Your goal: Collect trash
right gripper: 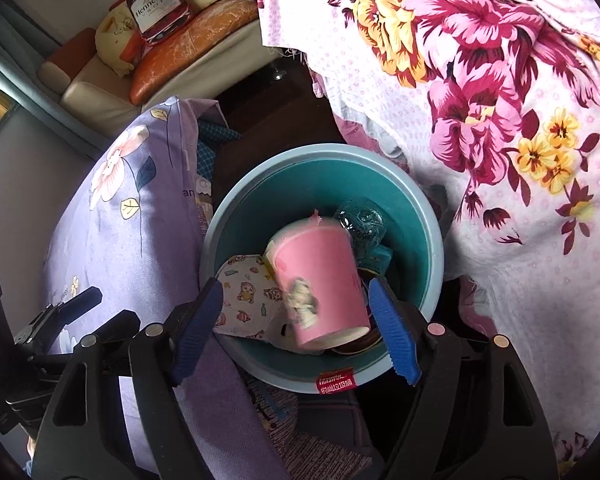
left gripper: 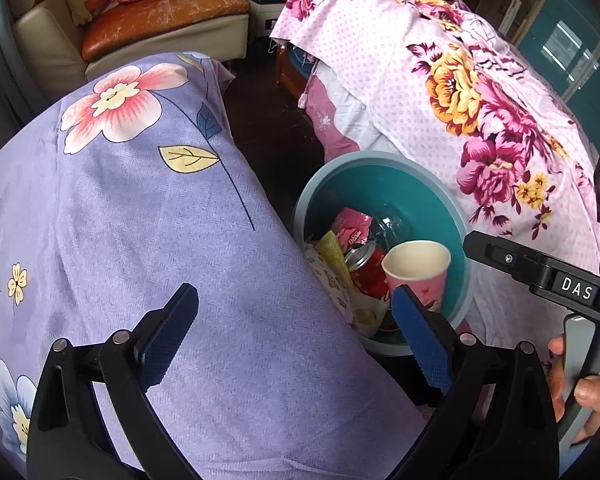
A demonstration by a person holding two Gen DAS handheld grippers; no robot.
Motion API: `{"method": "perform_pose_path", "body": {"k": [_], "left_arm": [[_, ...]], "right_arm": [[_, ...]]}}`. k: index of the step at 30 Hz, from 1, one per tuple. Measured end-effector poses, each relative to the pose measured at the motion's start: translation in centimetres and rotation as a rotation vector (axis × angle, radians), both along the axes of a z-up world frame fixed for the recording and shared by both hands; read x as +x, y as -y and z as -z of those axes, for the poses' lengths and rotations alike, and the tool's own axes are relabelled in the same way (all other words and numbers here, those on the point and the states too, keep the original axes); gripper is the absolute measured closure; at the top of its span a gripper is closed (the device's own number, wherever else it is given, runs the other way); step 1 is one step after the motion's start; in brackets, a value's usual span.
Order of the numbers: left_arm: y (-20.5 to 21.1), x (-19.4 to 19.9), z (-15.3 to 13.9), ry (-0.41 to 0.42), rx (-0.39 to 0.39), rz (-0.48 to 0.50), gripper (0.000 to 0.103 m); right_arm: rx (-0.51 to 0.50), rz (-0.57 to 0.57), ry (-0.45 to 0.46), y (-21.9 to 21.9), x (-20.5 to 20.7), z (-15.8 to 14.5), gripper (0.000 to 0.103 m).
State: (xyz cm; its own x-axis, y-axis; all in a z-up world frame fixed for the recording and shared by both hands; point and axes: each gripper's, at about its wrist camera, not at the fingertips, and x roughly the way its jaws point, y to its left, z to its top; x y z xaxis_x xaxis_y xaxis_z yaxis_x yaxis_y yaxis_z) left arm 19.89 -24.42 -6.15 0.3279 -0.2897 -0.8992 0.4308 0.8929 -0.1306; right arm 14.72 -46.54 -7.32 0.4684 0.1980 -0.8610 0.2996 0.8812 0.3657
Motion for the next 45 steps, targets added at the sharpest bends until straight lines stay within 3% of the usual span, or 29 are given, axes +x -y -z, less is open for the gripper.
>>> {"method": "perform_pose_path", "body": {"k": [5,7,14,23,37,45], "left_arm": [[-0.4,-0.4,-0.2,-0.006,0.000,-0.010,0.006],[-0.8,-0.7,-0.5,-0.001,0.002,-0.020,0.005],[-2.7,-2.6,-2.0,0.007,-0.024,-0.057,0.004],[-4.9,-6.4,-4.4,0.068,-0.021,-0.076,0.004],[-7.9,-11.8,-6.0,0.125,-0.035,-0.104,0.004],[-9.3,-13.1,-6.2,0.148,-0.036,-0.129,0.004]], "right_arm": [[-0.032,-0.021,0.008,-1.0,-0.3,-0.4,0.024],[-0.039,-0.029,0.024,-1.4,-0.8,-0.8,0.015],[-0.063,-0.059,0.059,-2.6,-2.8,-2.2,0.007],[-0.196,-0.072,0.079,-5.5,-7.0,-4.7,0.007],[-0.222,-0.074,0.091,-6.9,-12.6,-5.7,0.007],[-0.243,-0.107,0.108,-8.9,-13.4,-6.3,0.007]]}}
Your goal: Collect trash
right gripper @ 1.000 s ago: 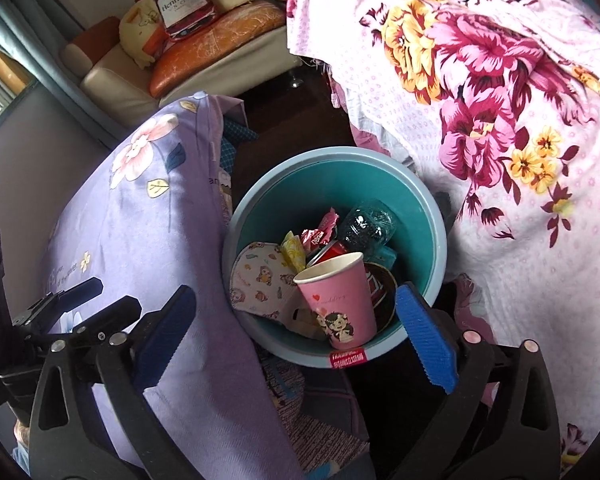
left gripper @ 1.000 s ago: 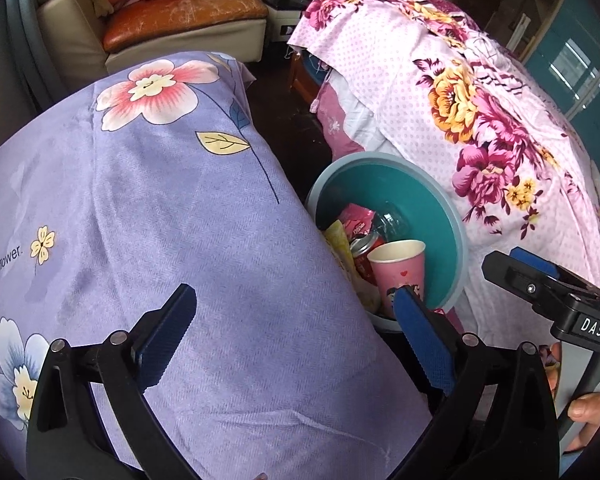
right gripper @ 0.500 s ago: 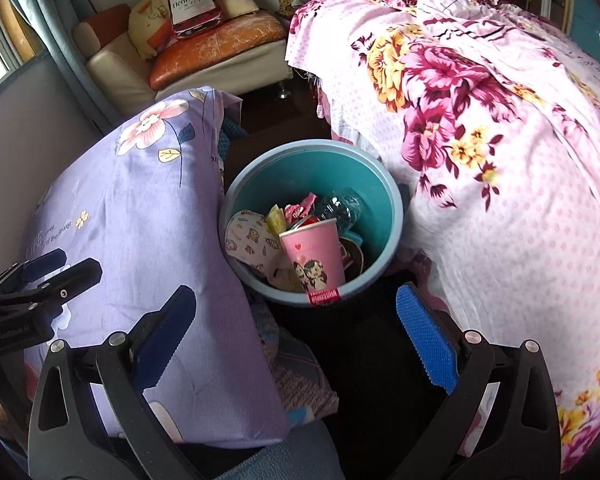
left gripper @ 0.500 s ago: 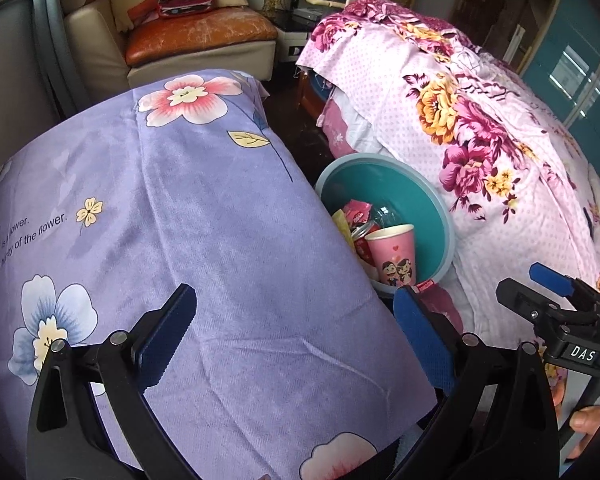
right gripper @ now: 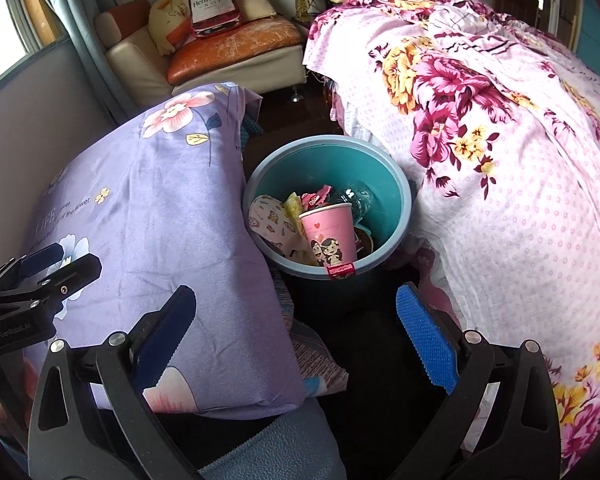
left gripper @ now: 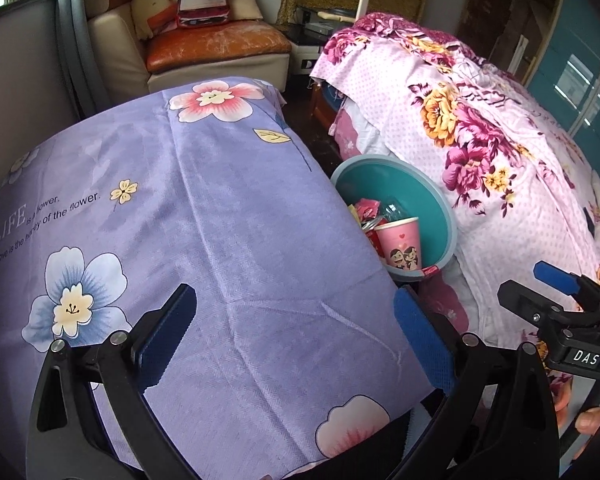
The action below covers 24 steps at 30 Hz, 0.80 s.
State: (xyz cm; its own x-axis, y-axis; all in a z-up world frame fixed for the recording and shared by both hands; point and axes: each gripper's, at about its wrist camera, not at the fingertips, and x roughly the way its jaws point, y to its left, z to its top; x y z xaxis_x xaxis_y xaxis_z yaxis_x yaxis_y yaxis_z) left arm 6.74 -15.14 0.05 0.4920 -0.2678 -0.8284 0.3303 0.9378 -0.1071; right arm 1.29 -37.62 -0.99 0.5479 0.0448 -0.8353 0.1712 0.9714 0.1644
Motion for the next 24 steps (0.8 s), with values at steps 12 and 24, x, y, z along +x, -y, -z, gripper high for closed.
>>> {"method": "perform_pose_path", "body": {"k": [12,24], "left_arm": [[-1.1,0.6,1.7,-0.023,0.015,-0.032,0.004],[-1.2,1.4,3.0,-0.038,0.036,-0.047,0.004]], "right_arm": [[-0.017,-0.012,-0.032,-1.5,0.4,0.6,0.007],[-0.006,-0.009,-0.066,-0.8,1.4,2.0,0.007]]}}
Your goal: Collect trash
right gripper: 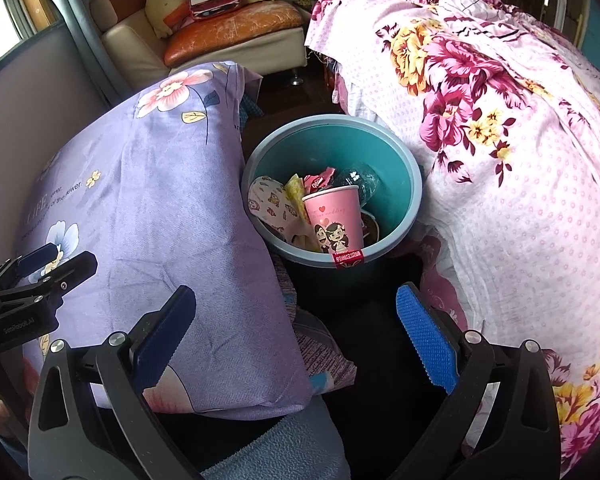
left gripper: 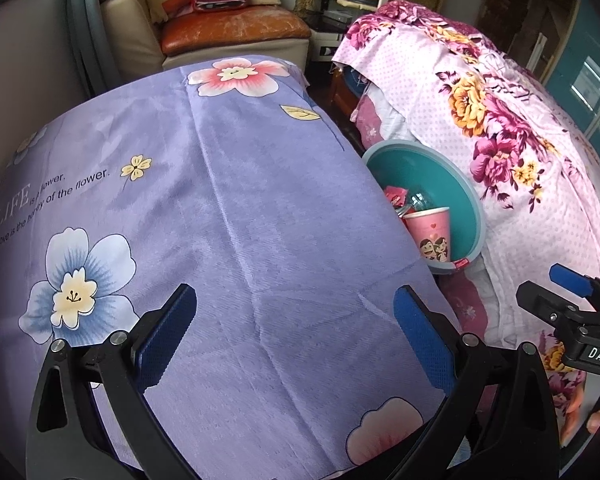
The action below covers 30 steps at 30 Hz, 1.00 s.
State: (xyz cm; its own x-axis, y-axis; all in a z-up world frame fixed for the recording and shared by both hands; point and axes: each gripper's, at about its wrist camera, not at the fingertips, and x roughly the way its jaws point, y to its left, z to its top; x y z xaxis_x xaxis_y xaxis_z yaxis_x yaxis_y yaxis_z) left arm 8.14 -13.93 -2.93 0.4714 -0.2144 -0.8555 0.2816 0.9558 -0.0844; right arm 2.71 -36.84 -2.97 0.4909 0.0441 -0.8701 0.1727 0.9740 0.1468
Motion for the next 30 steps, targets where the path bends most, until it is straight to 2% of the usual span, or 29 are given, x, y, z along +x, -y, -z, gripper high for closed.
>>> {"method": "perform_pose_path", "body": {"k": [16,30], "left_arm": [[0.0,1.2,1.0,0.011,-0.006,-0.001,0.004],[0.6,1.6,2.0,0.017,0.038,-0.003,0.004]], "right_arm": [[-0.011,0.001,-0.023,-0.2,1.6,0.9,0.007],[-0.007,0.014,-0.040,0.4,2.0,1.9,0.007]]}}
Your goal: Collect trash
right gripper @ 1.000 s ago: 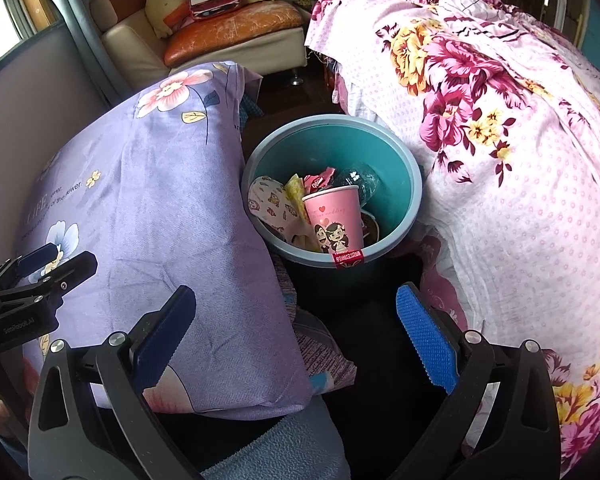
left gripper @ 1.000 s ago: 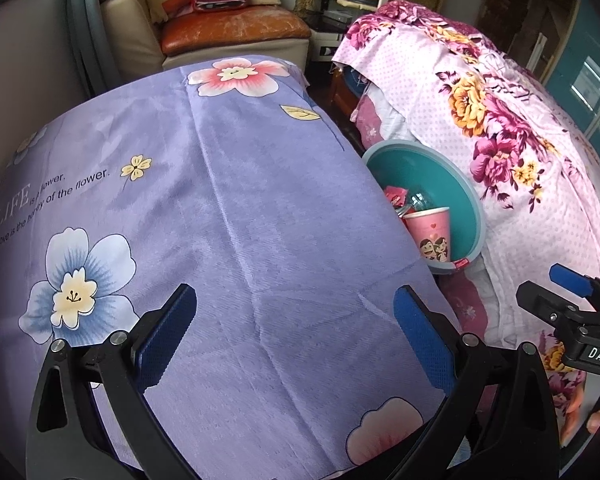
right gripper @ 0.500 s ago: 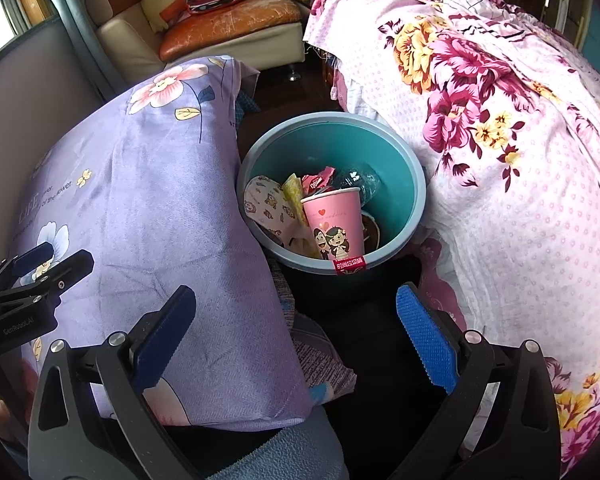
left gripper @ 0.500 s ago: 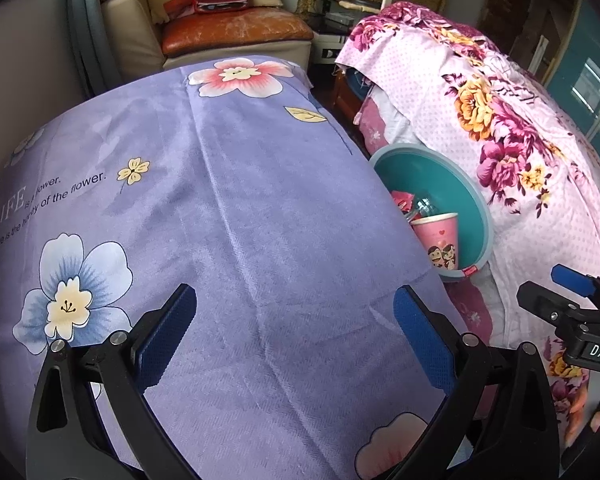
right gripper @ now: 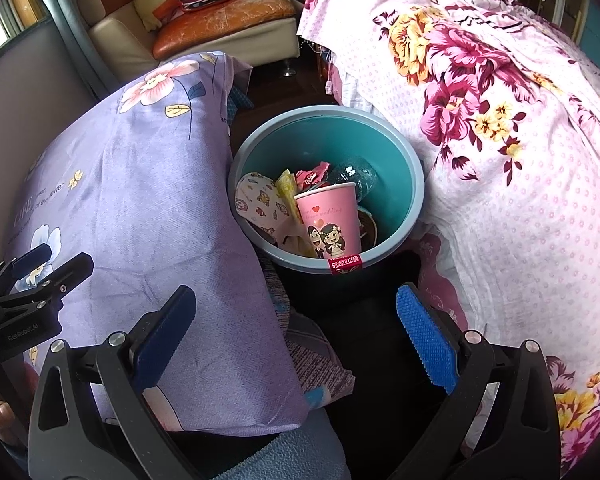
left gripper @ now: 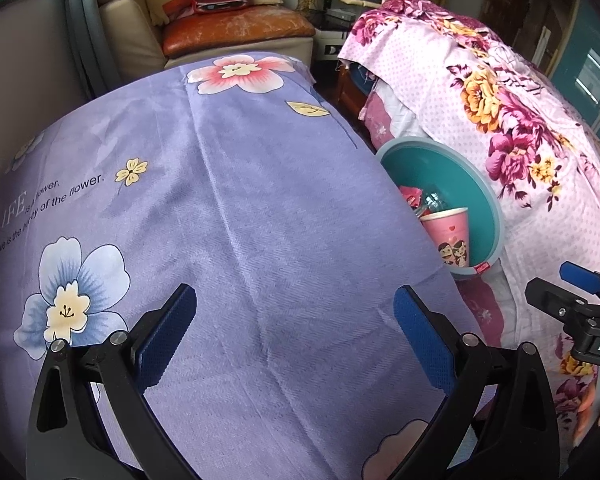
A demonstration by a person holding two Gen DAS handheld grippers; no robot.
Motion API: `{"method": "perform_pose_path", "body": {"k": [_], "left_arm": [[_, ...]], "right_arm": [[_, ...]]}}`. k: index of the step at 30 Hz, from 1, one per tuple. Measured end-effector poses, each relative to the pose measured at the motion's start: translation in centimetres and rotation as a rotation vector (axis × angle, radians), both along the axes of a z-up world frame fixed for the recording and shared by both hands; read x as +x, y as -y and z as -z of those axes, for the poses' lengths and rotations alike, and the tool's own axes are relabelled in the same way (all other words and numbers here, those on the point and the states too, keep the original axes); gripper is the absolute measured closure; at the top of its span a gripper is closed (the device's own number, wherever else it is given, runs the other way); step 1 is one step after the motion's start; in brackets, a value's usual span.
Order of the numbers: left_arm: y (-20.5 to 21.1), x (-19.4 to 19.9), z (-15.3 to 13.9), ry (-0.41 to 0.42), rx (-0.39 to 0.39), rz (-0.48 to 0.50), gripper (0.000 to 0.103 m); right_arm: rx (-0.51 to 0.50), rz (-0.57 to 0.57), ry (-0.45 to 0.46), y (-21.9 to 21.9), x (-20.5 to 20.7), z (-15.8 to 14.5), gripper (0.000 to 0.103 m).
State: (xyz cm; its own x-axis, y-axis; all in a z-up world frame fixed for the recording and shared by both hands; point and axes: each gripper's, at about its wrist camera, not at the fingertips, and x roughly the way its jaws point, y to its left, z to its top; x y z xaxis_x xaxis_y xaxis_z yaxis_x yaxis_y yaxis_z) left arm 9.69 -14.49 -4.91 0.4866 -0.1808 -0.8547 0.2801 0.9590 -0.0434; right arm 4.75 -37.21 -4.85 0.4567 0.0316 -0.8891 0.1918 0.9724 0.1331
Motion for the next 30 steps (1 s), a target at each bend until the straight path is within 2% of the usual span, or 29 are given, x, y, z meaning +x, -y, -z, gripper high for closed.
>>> {"method": "perform_pose_path", "body": {"k": [12,30], "left_arm": [[0.3,0.1,0.5,-0.010,0.013,0.003,0.004],[-0.8,-0.5,0.1,-0.008,0.011,-0.028,0.004]], "right_arm": [[-0.001,0.007,-0.007,0.3,0.1,0.6,0.007],[-0.035,0.015,0.017,0.4,-0.7,-0.3,0.007]]}}
